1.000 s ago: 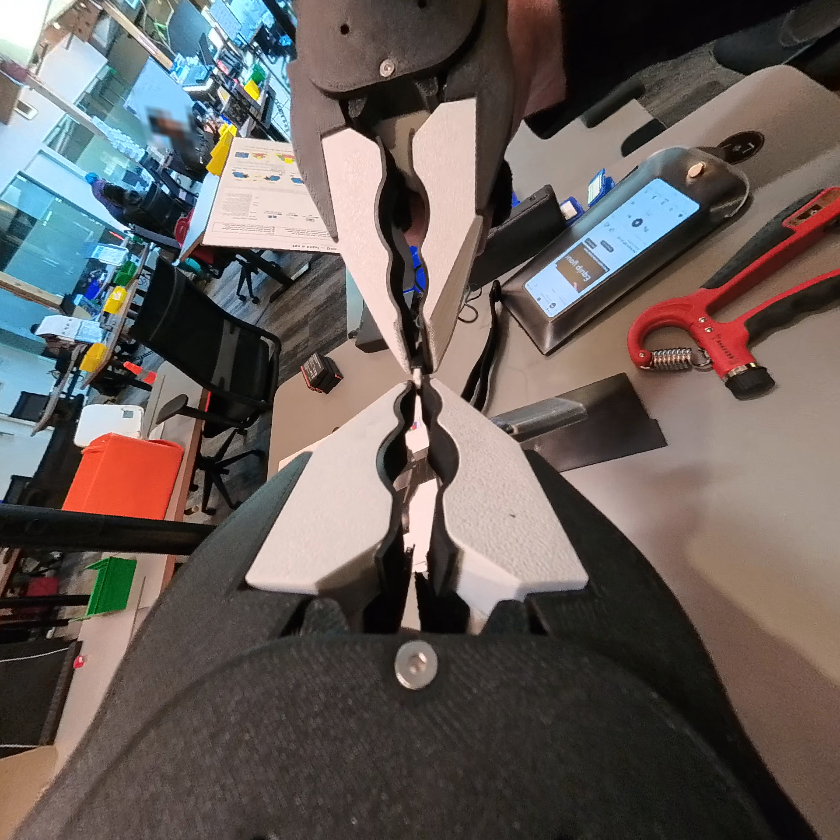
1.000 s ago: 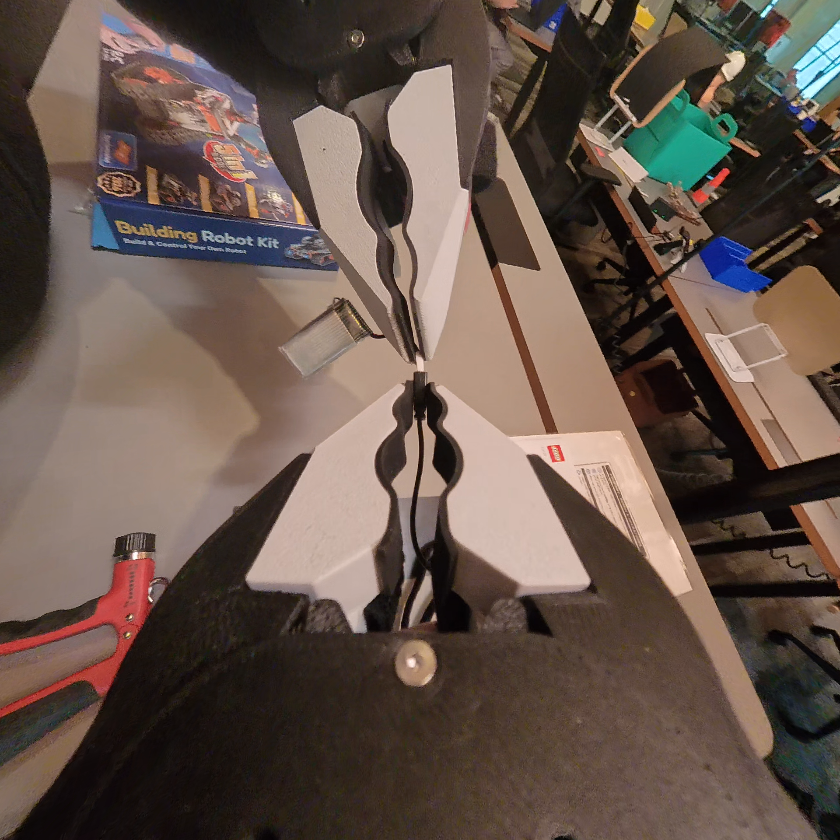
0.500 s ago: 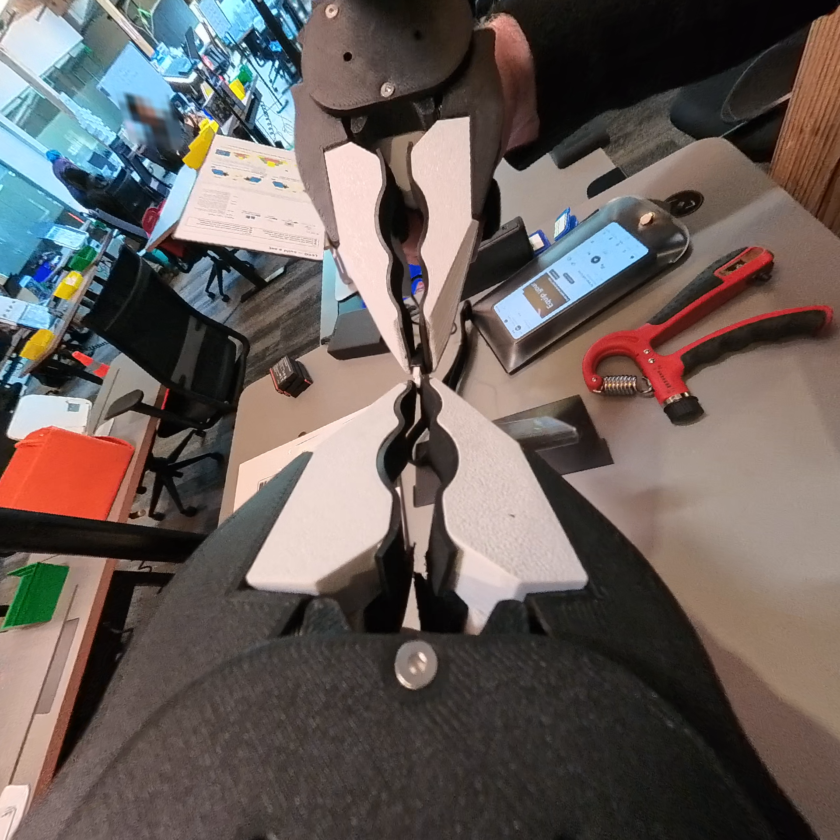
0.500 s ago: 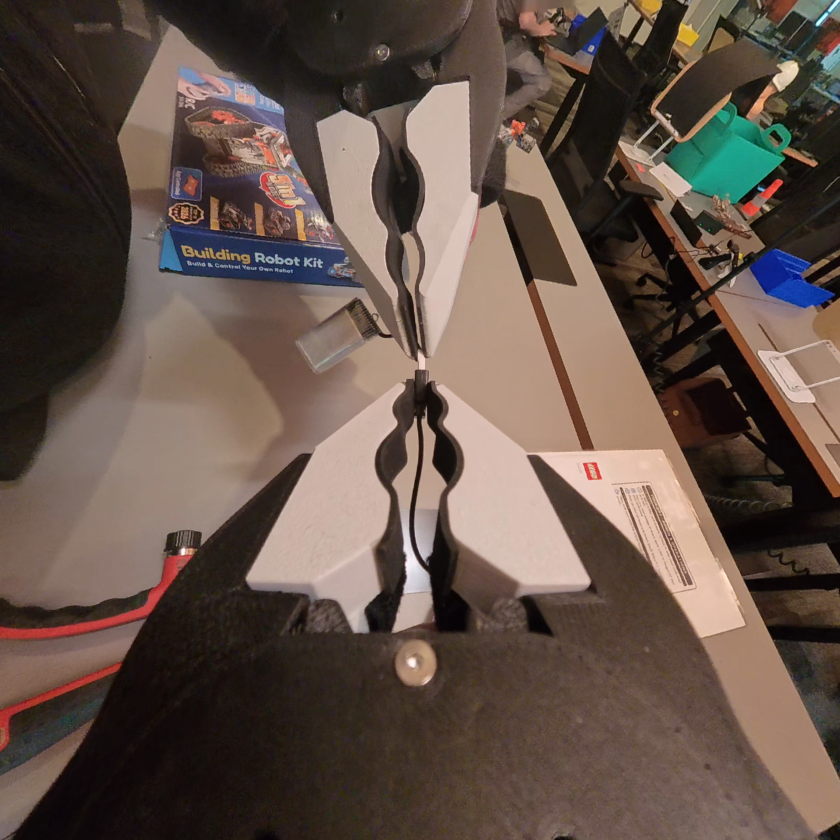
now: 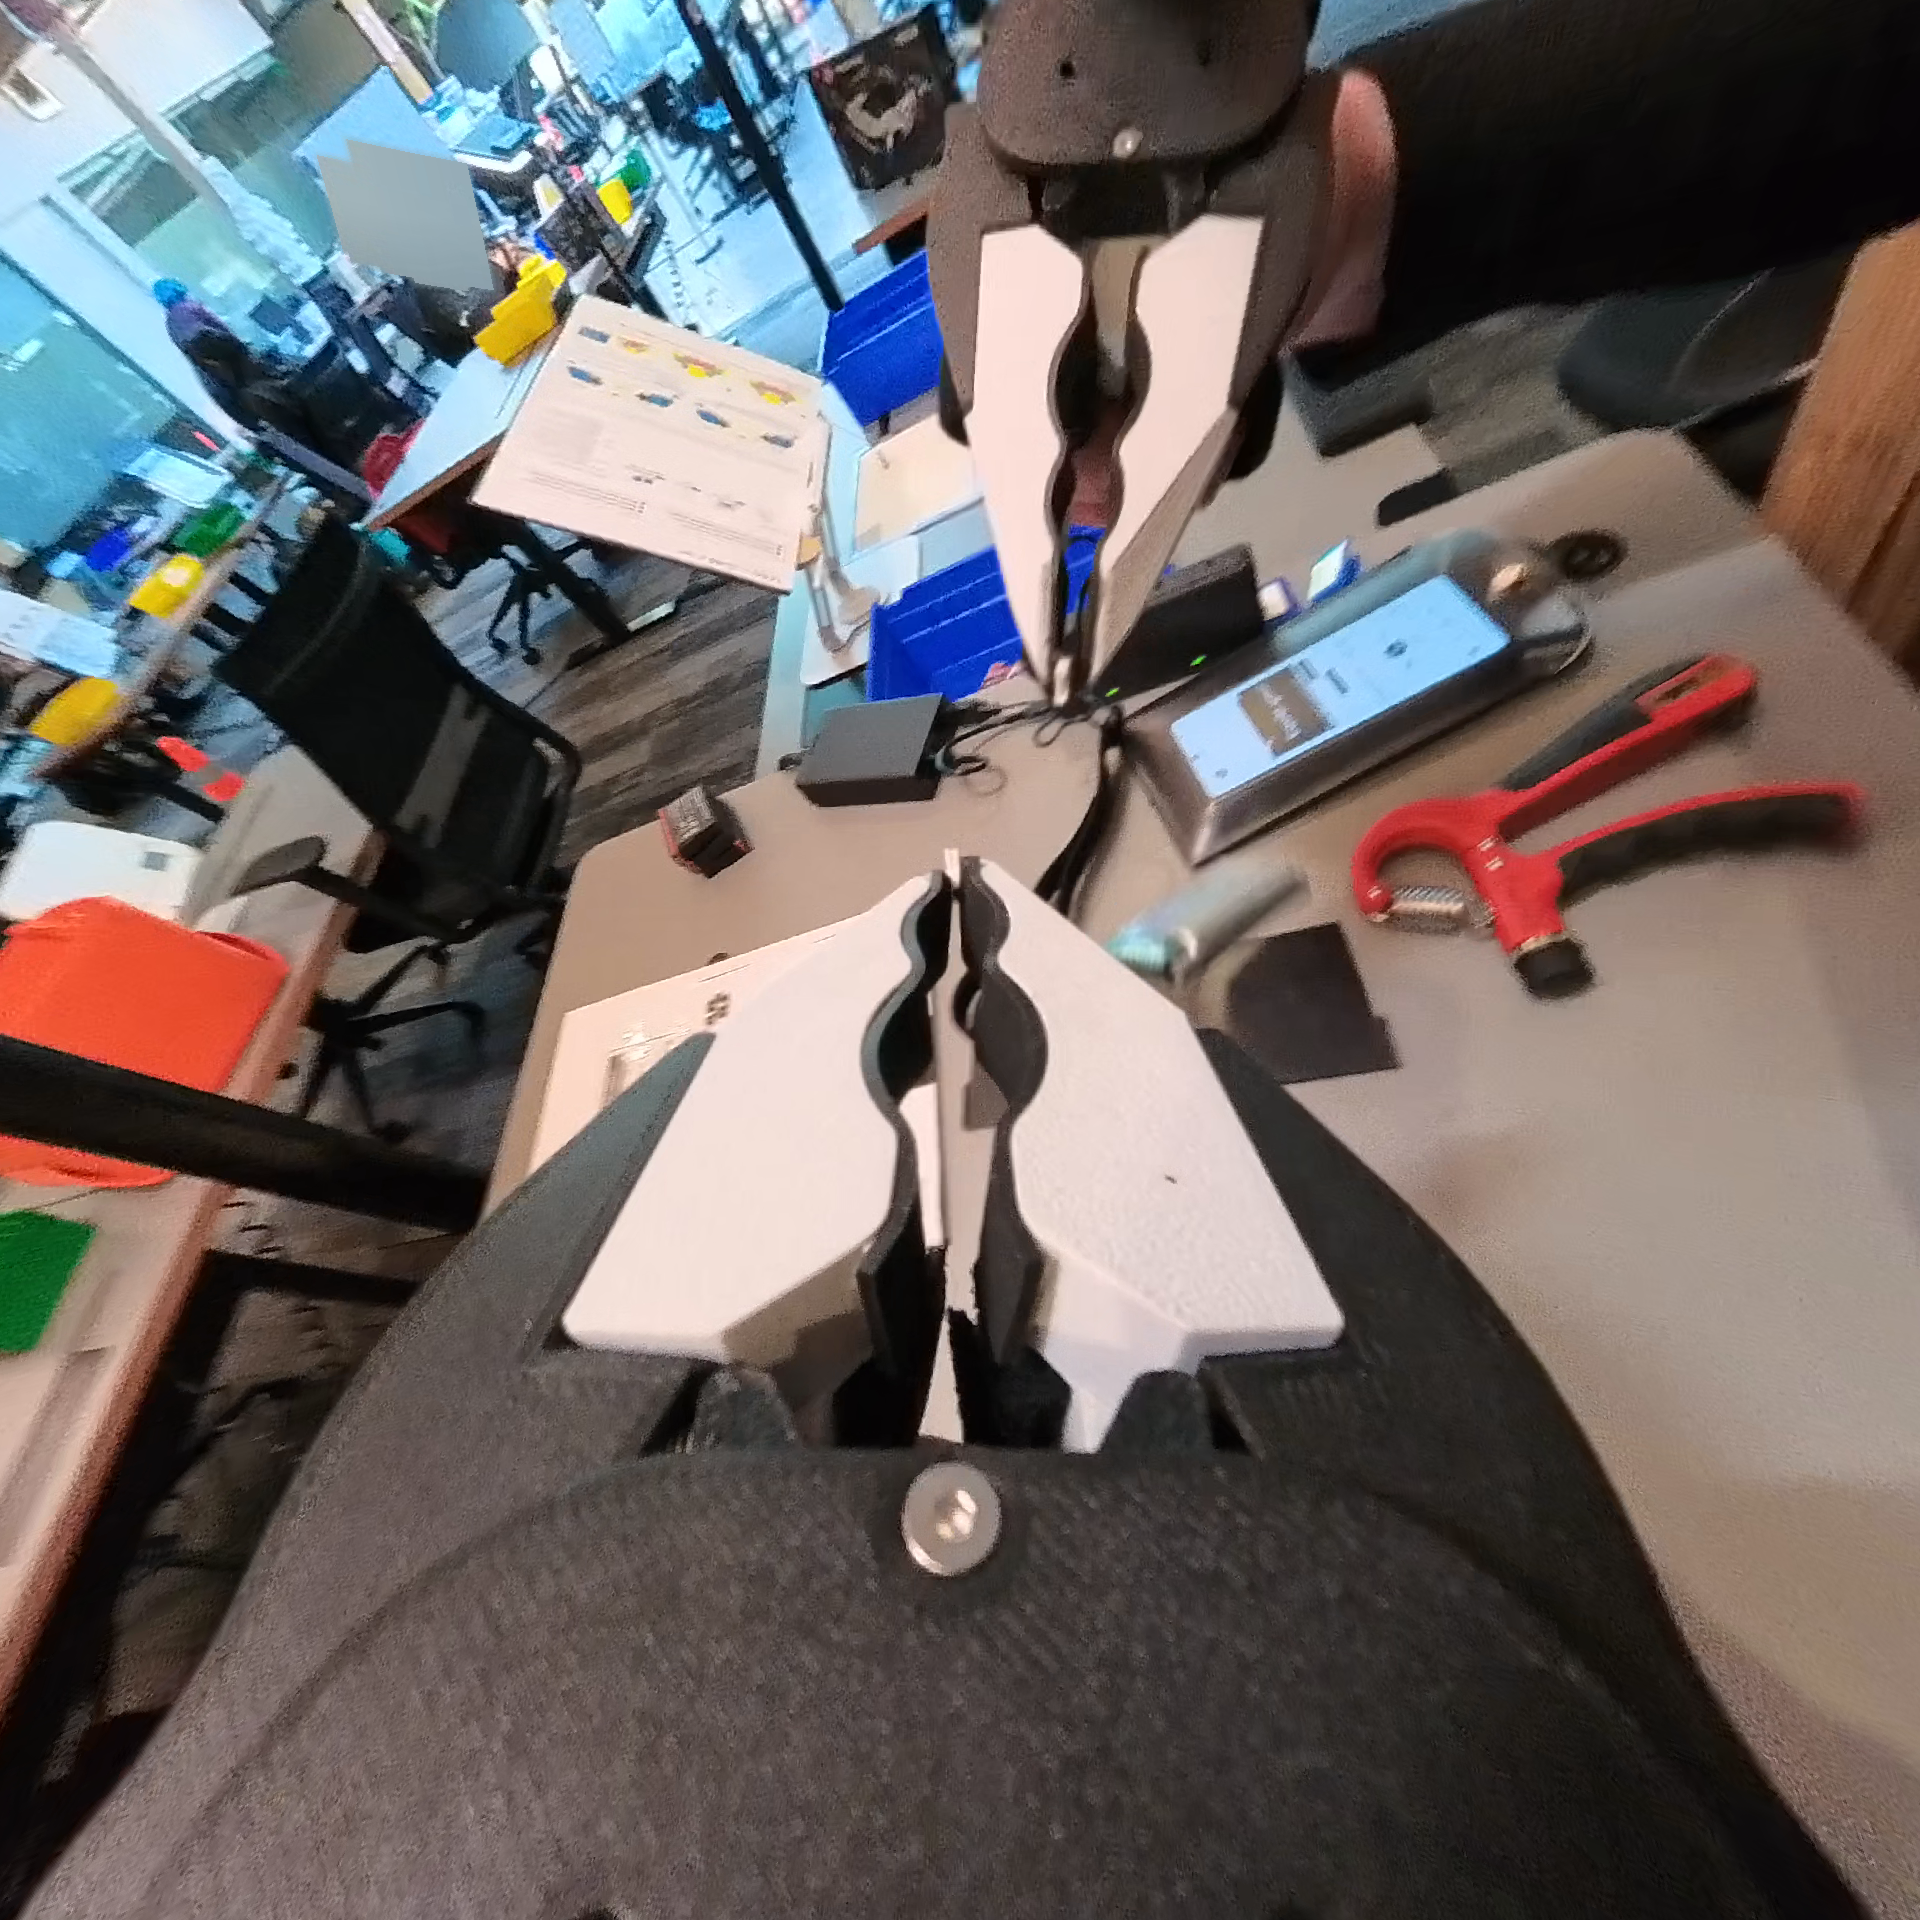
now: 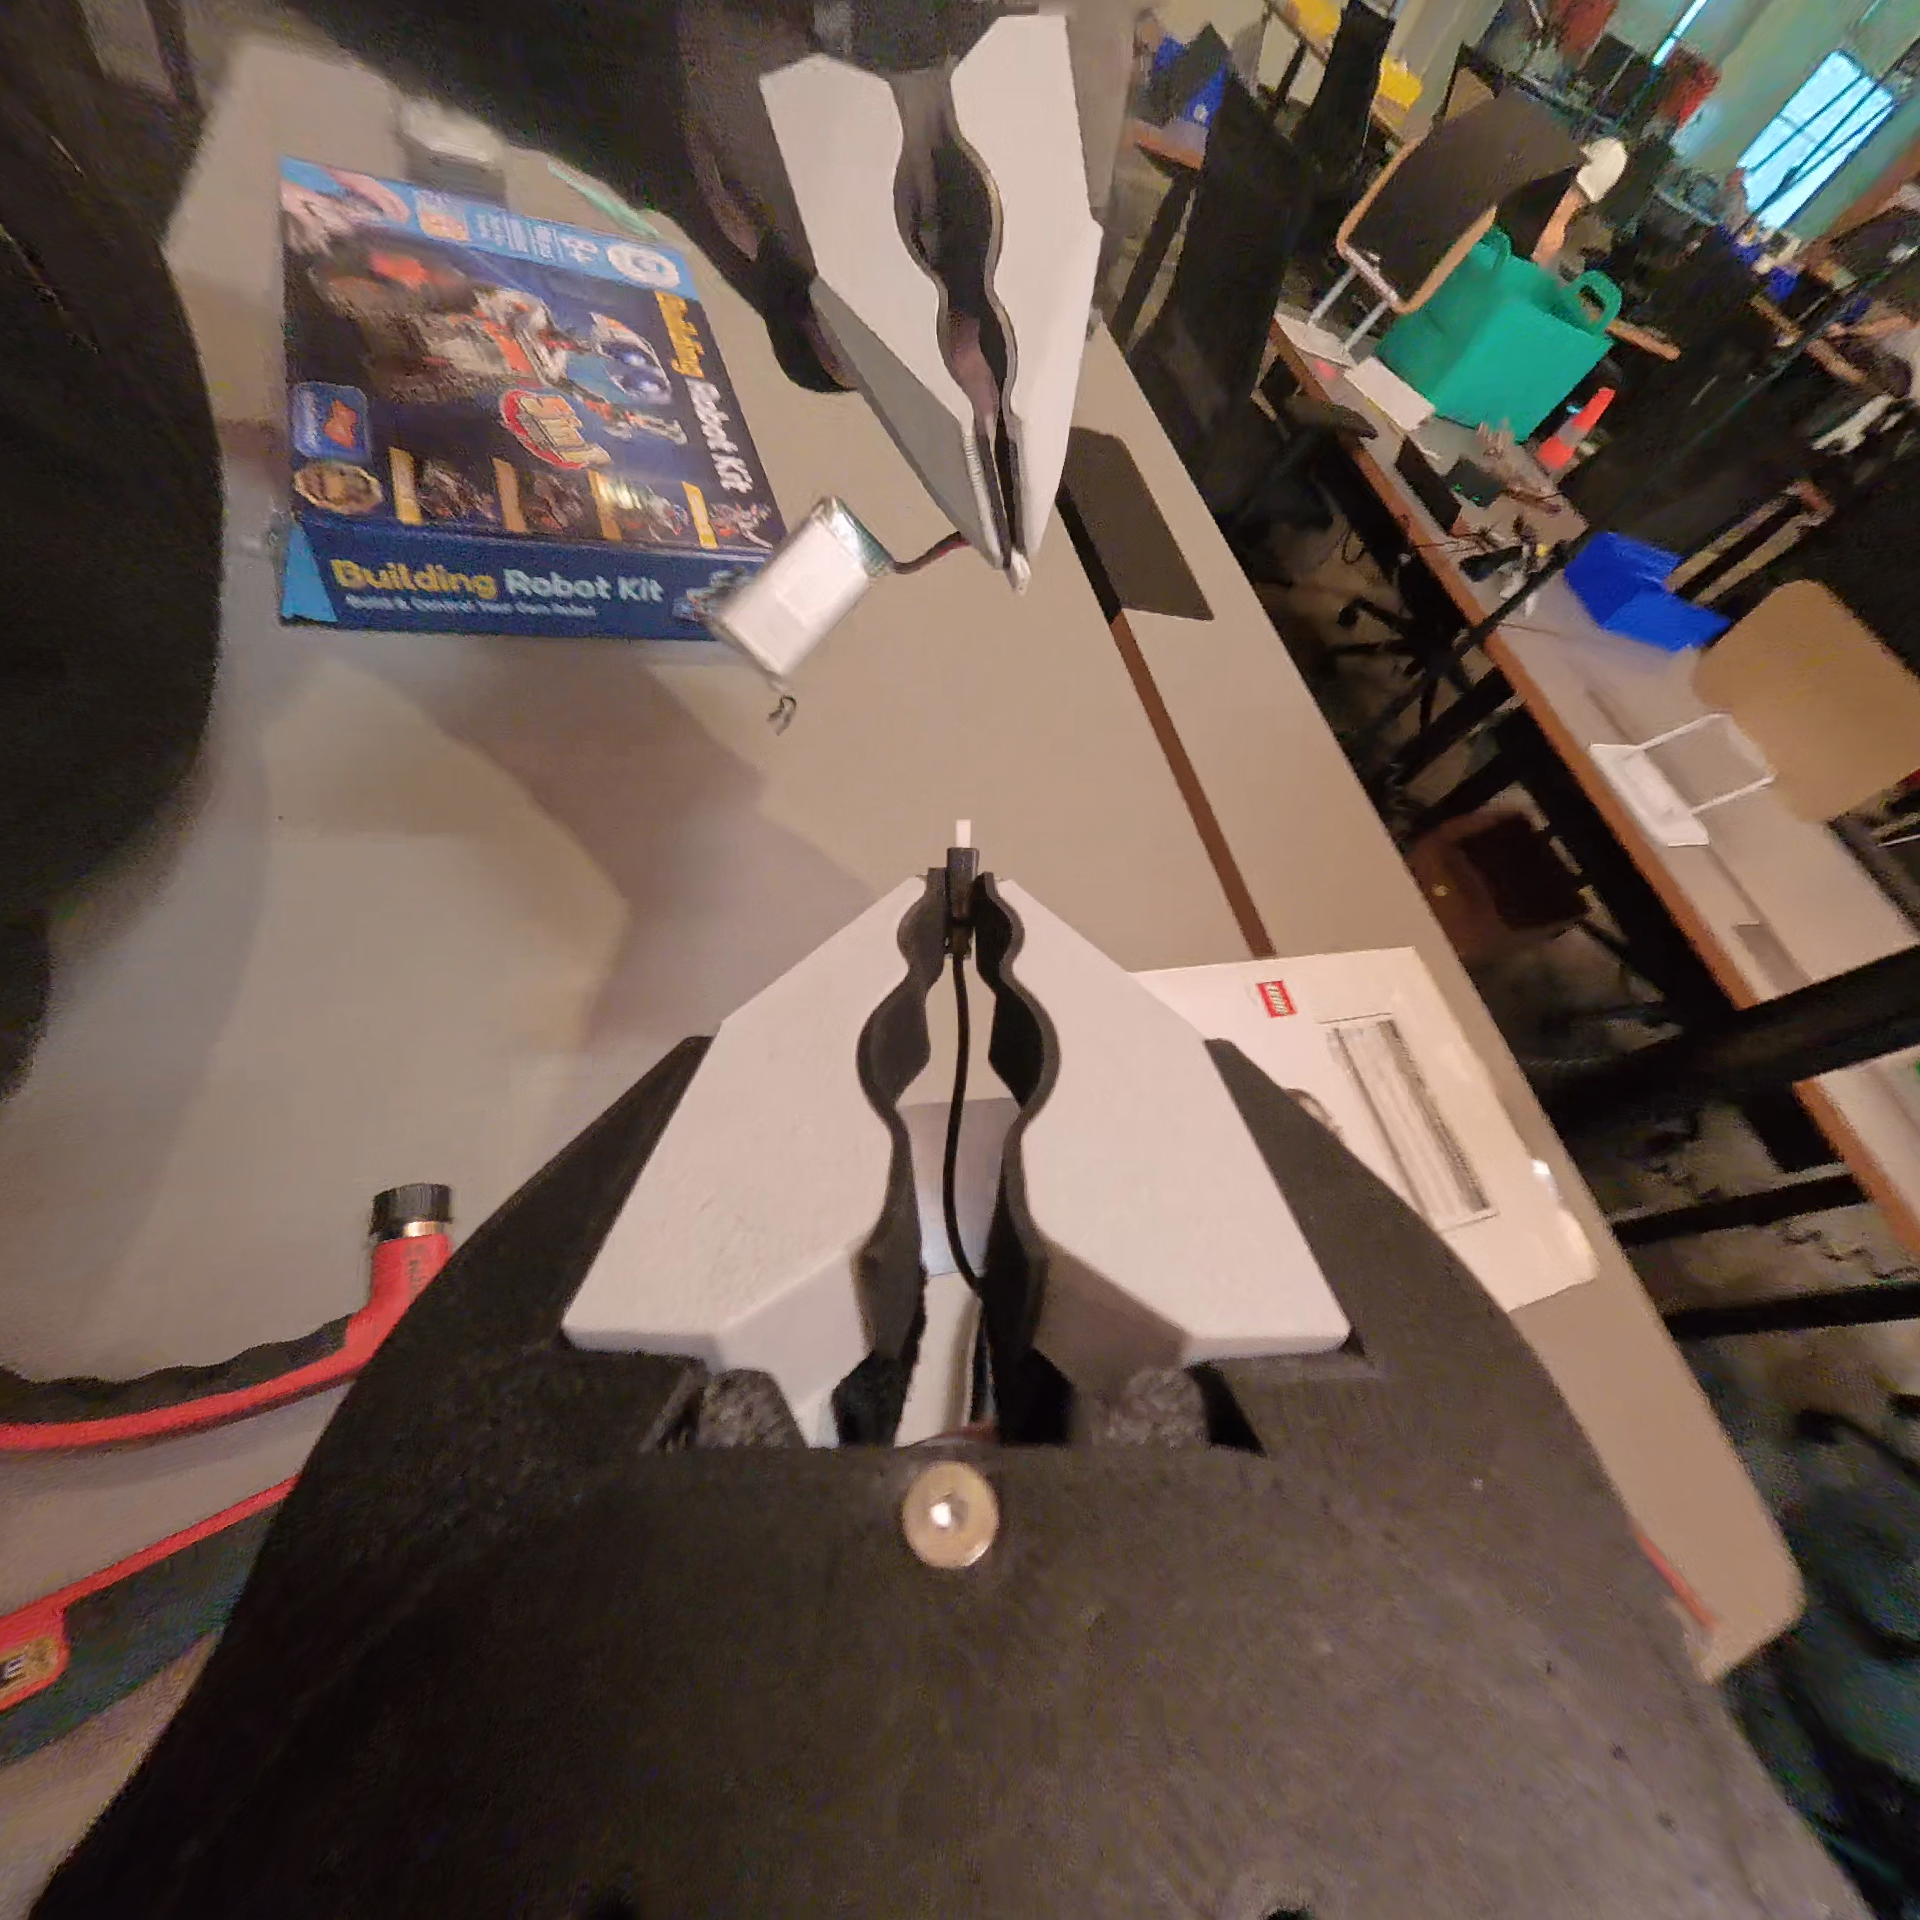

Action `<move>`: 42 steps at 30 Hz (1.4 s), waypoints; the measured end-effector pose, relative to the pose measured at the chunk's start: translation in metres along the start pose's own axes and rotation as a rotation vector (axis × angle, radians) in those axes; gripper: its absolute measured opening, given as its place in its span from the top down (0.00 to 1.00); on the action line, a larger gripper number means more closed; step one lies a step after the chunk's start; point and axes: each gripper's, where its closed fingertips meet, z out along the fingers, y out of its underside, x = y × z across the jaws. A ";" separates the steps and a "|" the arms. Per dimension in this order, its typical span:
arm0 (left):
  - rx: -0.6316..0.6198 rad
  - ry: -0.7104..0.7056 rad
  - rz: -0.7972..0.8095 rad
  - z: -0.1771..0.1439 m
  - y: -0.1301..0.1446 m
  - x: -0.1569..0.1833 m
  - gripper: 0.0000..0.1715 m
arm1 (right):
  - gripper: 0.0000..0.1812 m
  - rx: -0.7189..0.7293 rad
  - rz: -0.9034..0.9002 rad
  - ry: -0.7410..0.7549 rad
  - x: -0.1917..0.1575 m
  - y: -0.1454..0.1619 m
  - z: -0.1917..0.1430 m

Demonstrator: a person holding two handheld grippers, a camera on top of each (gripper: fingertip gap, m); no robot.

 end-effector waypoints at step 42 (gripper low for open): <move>0.252 -0.686 -0.725 -0.308 0.113 0.008 1.00 | 0.86 0.359 0.252 -0.241 -0.068 -0.182 0.249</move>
